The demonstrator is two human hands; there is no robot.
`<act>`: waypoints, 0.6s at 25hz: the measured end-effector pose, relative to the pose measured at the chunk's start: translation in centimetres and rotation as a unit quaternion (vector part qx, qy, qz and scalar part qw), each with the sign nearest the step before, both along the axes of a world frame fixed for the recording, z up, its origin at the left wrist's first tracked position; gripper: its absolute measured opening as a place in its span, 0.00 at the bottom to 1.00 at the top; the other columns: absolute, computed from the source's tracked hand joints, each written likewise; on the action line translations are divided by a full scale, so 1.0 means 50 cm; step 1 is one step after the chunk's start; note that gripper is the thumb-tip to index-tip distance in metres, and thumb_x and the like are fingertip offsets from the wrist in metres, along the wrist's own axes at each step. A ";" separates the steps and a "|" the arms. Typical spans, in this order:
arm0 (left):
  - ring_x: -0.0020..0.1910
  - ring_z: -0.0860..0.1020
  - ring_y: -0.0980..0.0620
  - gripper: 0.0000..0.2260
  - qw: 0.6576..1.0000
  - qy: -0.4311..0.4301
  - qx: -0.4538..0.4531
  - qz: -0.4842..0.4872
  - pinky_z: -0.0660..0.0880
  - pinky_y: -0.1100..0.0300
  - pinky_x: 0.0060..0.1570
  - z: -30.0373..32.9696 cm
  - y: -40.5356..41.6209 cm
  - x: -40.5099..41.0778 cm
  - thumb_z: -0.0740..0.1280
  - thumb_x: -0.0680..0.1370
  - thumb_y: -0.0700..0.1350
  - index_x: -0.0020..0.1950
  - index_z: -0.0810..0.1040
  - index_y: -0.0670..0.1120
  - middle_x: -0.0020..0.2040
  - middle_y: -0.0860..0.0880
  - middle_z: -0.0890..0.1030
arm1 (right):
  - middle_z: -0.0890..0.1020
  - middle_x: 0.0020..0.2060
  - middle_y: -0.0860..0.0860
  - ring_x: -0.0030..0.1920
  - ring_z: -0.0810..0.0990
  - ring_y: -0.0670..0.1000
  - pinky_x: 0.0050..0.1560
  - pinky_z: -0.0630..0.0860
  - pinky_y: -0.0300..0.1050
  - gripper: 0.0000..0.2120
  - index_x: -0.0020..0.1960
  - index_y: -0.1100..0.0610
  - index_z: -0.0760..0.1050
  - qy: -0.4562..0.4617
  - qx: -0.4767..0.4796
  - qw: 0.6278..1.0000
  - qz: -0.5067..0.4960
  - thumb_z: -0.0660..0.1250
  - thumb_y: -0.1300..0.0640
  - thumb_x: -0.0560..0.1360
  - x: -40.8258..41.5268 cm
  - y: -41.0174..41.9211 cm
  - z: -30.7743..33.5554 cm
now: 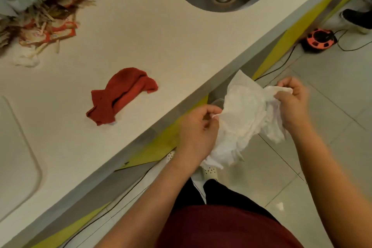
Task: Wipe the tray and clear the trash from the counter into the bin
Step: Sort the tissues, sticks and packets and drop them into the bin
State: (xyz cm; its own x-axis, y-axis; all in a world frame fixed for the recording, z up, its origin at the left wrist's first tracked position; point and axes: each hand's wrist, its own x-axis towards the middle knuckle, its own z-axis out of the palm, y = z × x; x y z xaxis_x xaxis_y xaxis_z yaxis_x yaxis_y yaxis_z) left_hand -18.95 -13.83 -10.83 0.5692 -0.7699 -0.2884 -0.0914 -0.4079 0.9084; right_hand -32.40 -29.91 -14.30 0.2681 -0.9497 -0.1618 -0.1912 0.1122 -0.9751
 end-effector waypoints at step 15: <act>0.54 0.79 0.44 0.10 0.935 0.162 0.302 0.087 0.77 0.52 0.55 -0.362 -0.064 0.006 0.61 0.73 0.36 0.48 0.77 0.48 0.54 0.44 0.81 | 0.74 0.54 0.55 0.52 0.74 0.56 0.54 0.75 0.51 0.14 0.61 0.59 0.68 0.171 0.358 0.917 -0.038 0.61 0.57 0.76 0.027 0.046 -0.321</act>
